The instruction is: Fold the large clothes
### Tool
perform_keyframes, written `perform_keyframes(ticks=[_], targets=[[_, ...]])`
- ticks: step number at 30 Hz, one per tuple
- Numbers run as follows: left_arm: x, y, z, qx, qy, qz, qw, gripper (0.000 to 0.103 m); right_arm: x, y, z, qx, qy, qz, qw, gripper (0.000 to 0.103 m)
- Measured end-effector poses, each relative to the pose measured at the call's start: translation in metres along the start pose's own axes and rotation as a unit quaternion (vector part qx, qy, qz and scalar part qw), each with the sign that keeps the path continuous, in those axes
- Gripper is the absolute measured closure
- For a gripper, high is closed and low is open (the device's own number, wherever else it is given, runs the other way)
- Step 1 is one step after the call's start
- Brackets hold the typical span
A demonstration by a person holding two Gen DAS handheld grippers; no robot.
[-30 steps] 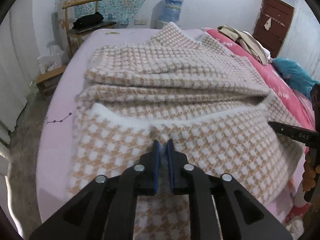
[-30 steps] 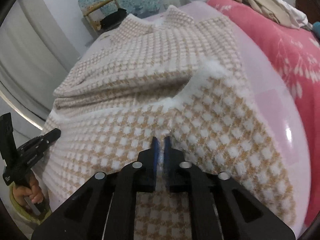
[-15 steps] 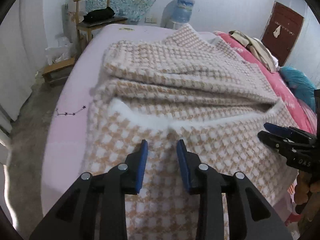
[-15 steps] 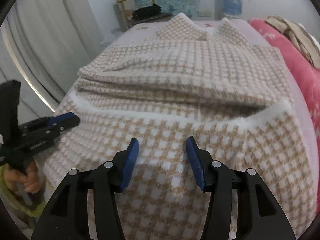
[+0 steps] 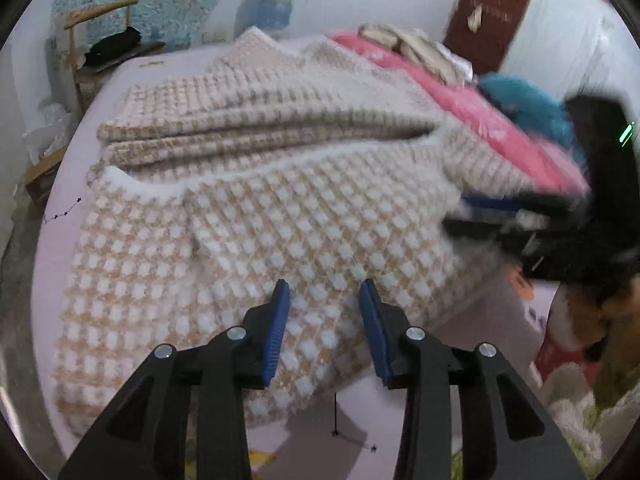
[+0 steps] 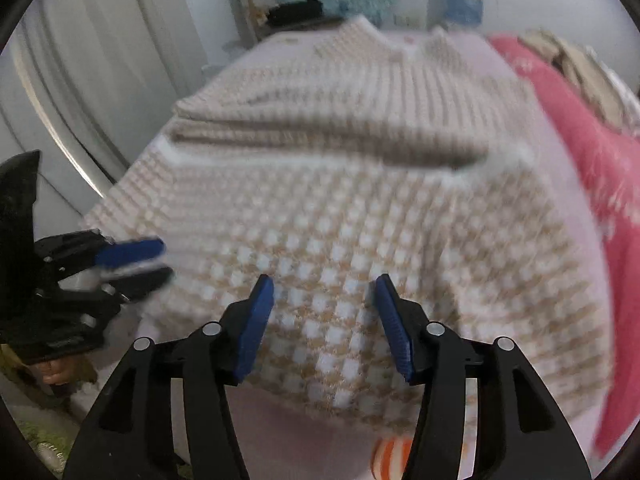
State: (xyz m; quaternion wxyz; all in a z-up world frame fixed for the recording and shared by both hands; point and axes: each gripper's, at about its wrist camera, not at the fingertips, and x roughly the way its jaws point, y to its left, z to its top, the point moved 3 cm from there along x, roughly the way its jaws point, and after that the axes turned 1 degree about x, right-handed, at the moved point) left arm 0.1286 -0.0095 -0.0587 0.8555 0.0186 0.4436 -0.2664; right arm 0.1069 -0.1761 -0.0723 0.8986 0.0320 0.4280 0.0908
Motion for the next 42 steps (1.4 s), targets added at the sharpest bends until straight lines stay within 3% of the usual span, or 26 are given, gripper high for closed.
perform_keyframes(ticks=[4,10,12,18,22,24,27,30,38,42], targets=[[-0.002,0.003,0.002,-0.01,0.003,0.0,1.0,0.066,-0.01,-0.011,0.003,0.039,0.0,0.026,0.999,0.051],[-0.005,0.008,0.001,-0.016,0.001,0.001,0.9999,0.066,-0.043,0.014,-0.006,-0.032,-0.036,0.021,0.999,0.051],[-0.003,0.008,0.0,-0.022,0.001,-0.001,0.9998,0.066,-0.027,0.017,-0.017,-0.053,-0.011,-0.006,0.999,0.051],[-0.009,0.009,0.0,-0.023,-0.002,-0.001,0.9997,0.066,-0.022,0.006,-0.022,-0.027,-0.006,0.001,1.0,0.05],[-0.033,0.013,0.0,-0.02,-0.035,0.001,0.9992,0.066,-0.043,0.015,-0.021,-0.046,-0.028,0.001,0.999,0.05],[-0.033,0.021,-0.005,-0.024,-0.031,0.025,0.9989,0.065,-0.049,0.017,-0.023,-0.049,-0.041,0.012,0.998,0.049],[-0.017,0.036,-0.015,-0.056,0.0,0.027,0.9981,0.065,-0.022,0.004,-0.033,-0.032,0.003,-0.013,0.999,0.047],[-0.023,0.034,-0.012,-0.051,-0.005,0.034,0.9981,0.065,-0.024,-0.003,-0.028,0.002,0.0,0.016,1.0,0.046],[-0.056,0.064,0.015,-0.055,-0.073,0.107,0.9901,0.065,-0.065,-0.053,0.001,0.067,-0.078,-0.036,0.994,0.043],[-0.052,0.087,0.031,-0.067,-0.072,0.15,0.9838,0.062,-0.065,-0.084,0.019,0.094,-0.093,-0.085,0.988,0.042]])
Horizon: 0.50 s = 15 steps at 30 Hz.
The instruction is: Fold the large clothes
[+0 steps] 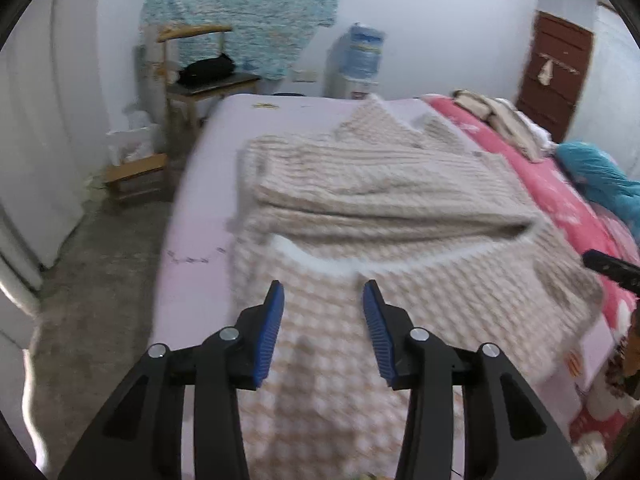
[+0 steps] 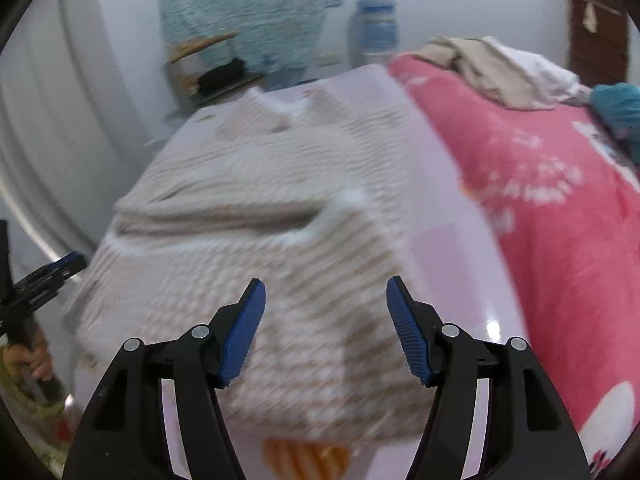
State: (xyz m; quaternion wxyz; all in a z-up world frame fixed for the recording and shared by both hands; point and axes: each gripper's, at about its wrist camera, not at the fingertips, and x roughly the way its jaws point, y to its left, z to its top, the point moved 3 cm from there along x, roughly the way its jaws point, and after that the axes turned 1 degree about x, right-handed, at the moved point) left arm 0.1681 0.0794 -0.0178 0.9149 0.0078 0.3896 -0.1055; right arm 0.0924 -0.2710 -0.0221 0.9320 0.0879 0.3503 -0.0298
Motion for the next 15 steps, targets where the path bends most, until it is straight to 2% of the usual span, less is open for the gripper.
perform_keyframes(ticks=[5,8,10,11,12,15], targets=[[0.033,0.01,0.006,0.003,0.031,0.02,0.9993,0.062,0.029,-0.018,0.016,0.004,0.01,-0.018,1.0,0.042],[0.045,0.012,0.007,0.001,0.036,0.026,0.999,0.065,0.049,-0.023,0.019,-0.005,0.025,-0.029,0.999,0.043],[0.049,0.016,0.007,0.003,0.03,0.032,0.999,0.085,0.062,-0.024,0.019,-0.018,0.038,-0.046,0.998,0.053],[0.049,0.017,0.008,0.002,0.025,0.031,0.9992,0.089,0.067,-0.023,0.017,-0.025,0.046,-0.051,0.997,0.06],[0.047,0.018,0.008,0.001,0.019,0.026,0.9995,0.092,0.07,-0.022,0.016,-0.03,0.048,-0.06,0.997,0.062],[0.041,0.017,0.01,0.003,0.001,0.02,0.9998,0.096,0.066,-0.021,0.016,-0.038,0.042,-0.066,0.996,0.087]])
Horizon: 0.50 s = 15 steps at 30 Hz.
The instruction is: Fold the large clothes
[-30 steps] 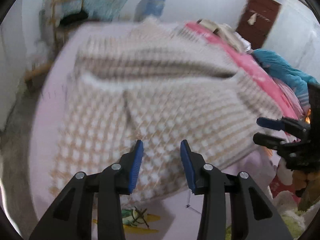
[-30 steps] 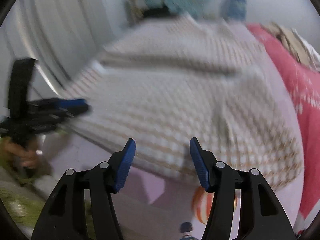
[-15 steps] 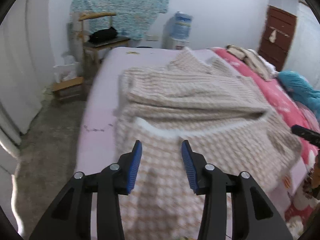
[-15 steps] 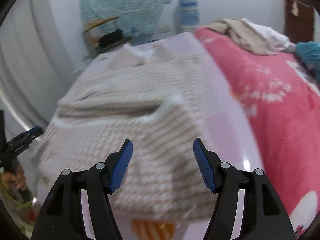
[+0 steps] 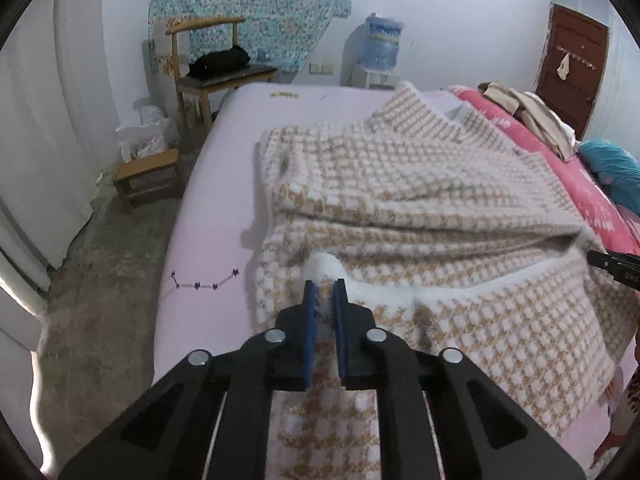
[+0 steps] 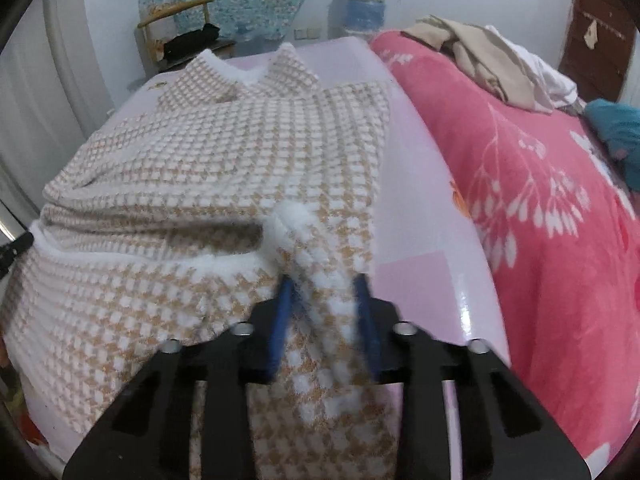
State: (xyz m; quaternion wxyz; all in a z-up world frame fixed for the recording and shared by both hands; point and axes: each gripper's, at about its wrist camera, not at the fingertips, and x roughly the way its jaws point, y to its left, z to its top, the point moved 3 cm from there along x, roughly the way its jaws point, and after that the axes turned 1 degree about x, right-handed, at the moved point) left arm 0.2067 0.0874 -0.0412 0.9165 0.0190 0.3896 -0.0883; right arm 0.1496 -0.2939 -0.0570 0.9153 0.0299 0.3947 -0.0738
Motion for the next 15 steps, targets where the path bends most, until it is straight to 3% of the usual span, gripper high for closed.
perform_keyframes(ticks=[3,8,15], targets=[[-0.012,0.0,0.011,0.001,-0.028,0.001,0.9996,0.097,-0.014,-0.006,0.006,0.024,-0.021,0.02,0.999,0.096],[-0.022,0.004,0.038,-0.004,-0.073,0.0,0.9974,0.097,-0.032,-0.009,0.03,0.035,-0.068,0.028,0.997,0.097],[0.029,0.016,0.017,-0.031,-0.016,0.003,0.9994,0.096,0.022,-0.006,0.026,0.034,-0.028,0.029,0.999,0.095]])
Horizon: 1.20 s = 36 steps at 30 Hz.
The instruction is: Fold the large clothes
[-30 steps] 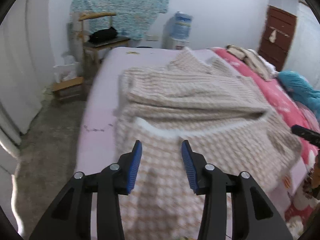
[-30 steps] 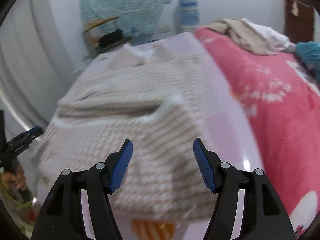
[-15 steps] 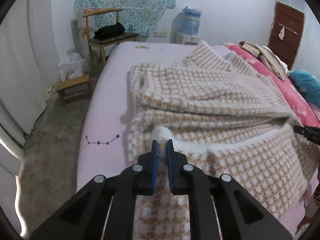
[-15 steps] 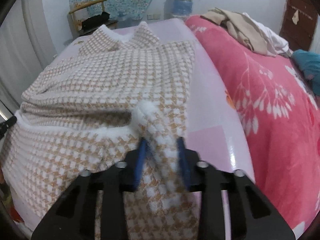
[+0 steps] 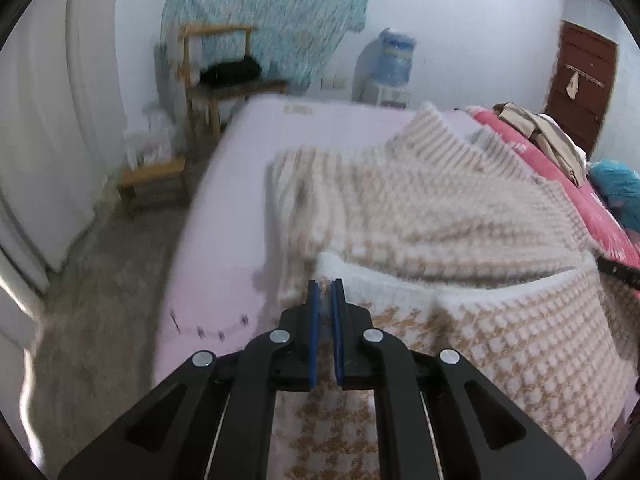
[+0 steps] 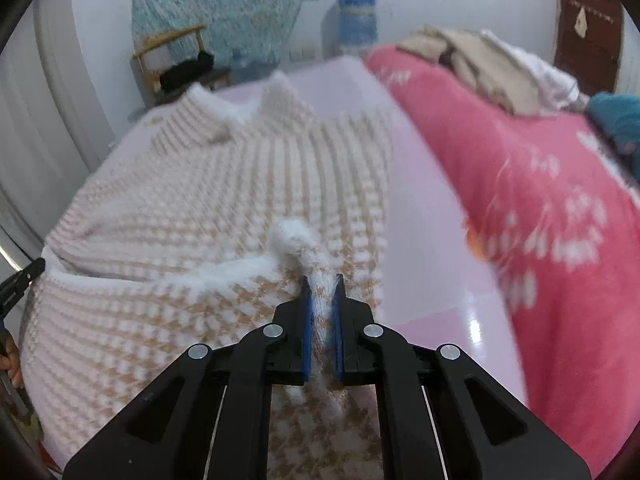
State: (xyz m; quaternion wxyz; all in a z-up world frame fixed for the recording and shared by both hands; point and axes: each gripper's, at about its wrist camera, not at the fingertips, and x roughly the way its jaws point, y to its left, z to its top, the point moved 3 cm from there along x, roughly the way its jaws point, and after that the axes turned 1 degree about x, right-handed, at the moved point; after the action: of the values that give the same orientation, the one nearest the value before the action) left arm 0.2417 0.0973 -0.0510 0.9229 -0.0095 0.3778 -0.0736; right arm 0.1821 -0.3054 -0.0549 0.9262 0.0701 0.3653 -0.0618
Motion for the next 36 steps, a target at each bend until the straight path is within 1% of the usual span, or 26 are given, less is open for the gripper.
perform_keyframes(ticks=[3,4,5,6,7,8,9,11,12,14,16,17,18,20,21,23,24,25,26,27,28,29,30,34,35,36], targets=[[-0.002,0.0,-0.003,0.004,-0.008,0.006,0.9999,0.094,0.002,-0.002,0.001,0.0,-0.001,0.001,1.0,0.093],[-0.001,0.0,-0.004,0.004,-0.007,0.008,0.9999,0.093,0.002,-0.001,0.0,0.001,-0.002,0.0,1.0,0.089],[0.0,0.0,-0.004,0.004,-0.005,0.009,0.9999,0.092,0.001,-0.001,0.001,0.002,0.001,0.003,1.0,0.079],[0.0,0.0,-0.003,0.005,0.0,0.009,1.0,0.091,-0.002,-0.001,0.0,0.004,0.002,0.003,1.0,0.065],[-0.001,0.0,-0.003,0.003,0.001,0.007,1.0,0.088,-0.008,-0.001,0.0,0.006,-0.002,0.001,1.0,0.056],[-0.004,0.001,-0.002,0.0,0.003,0.005,1.0,0.086,-0.016,-0.002,0.001,0.008,-0.011,0.0,1.0,0.044],[-0.008,0.002,0.0,-0.001,0.001,0.006,1.0,0.082,-0.03,-0.001,0.001,0.007,-0.029,0.009,1.0,0.044],[-0.024,0.005,0.004,-0.003,-0.018,0.011,0.9998,0.078,-0.05,0.002,-0.001,0.004,-0.045,0.02,0.999,0.04],[-0.031,0.006,0.005,-0.005,-0.026,0.012,0.9996,0.077,-0.062,0.004,-0.004,0.0,-0.052,0.026,0.998,0.04],[-0.052,0.006,0.009,-0.011,-0.045,0.0,0.9989,0.075,-0.083,0.011,-0.011,-0.013,-0.06,0.036,0.997,0.04],[-0.078,-0.002,0.009,-0.01,-0.065,-0.039,0.9971,0.072,-0.098,0.018,-0.019,-0.027,-0.061,0.047,0.997,0.04],[-0.088,-0.007,0.006,-0.007,-0.069,-0.063,0.9956,0.072,-0.108,0.026,-0.027,-0.038,-0.06,0.062,0.996,0.04],[-0.099,-0.019,0.0,0.003,-0.062,-0.104,0.9927,0.072,-0.112,0.032,-0.033,-0.045,-0.056,0.075,0.995,0.04],[-0.108,-0.038,-0.014,0.023,-0.045,-0.145,0.9882,0.072,-0.118,0.045,-0.045,-0.057,-0.042,0.105,0.992,0.042],[-0.11,-0.055,-0.027,0.039,-0.025,-0.178,0.983,0.072,-0.119,0.055,-0.055,-0.069,-0.03,0.123,0.99,0.049],[-0.108,-0.078,-0.048,0.062,0.01,-0.21,0.9756,0.072,-0.118,0.076,-0.074,-0.094,-0.01,0.143,0.985,0.056],[-0.103,-0.089,-0.062,0.075,0.031,-0.216,0.9731,0.072,-0.115,0.085,-0.081,-0.105,-0.002,0.149,0.983,0.06],[-0.096,-0.098,-0.073,0.085,0.05,-0.212,0.9723,0.072,-0.111,0.089,-0.086,-0.11,0.006,0.15,0.982,0.062],[-0.089,-0.102,-0.082,0.091,0.064,-0.202,0.973,0.072,-0.104,0.095,-0.092,-0.117,0.018,0.148,0.982,0.065],[-0.078,-0.105,-0.09,0.092,0.08,-0.191,0.974,0.071,-0.093,0.1,-0.098,-0.123,0.031,0.135,0.983,0.068],[-0.072,-0.104,-0.093,0.087,0.081,-0.191,0.9744,0.069,-0.082,0.102,-0.103,-0.13,0.044,0.116,0.984,0.068],[-0.072,-0.104,-0.092,0.081,0.074,-0.195,0.9747,0.069,-0.07,0.104,-0.109,-0.14,0.057,0.098,0.984,0.068],[-0.069,-0.104,-0.09,0.076,0.076,-0.196,0.9747,0.069,-0.068,0.106,-0.11,-0.14,0.045,0.099,0.984,0.066],[-0.071,-0.104,-0.088,0.078,0.073,-0.188,0.9765,0.069,-0.07,0.103,-0.105,-0.12,0.058,0.104,0.986,0.067],[-0.073,-0.105,-0.085,0.08,0.069,-0.183,0.9774,0.069,-0.075,0.104,-0.104,-0.121,0.056,0.102,0.986,0.068],[-0.082,-0.107,-0.081,0.086,0.055,-0.186,0.9772,0.07,-0.086,0.107,-0.101,-0.131,0.045,0.101,0.985,0.068]])
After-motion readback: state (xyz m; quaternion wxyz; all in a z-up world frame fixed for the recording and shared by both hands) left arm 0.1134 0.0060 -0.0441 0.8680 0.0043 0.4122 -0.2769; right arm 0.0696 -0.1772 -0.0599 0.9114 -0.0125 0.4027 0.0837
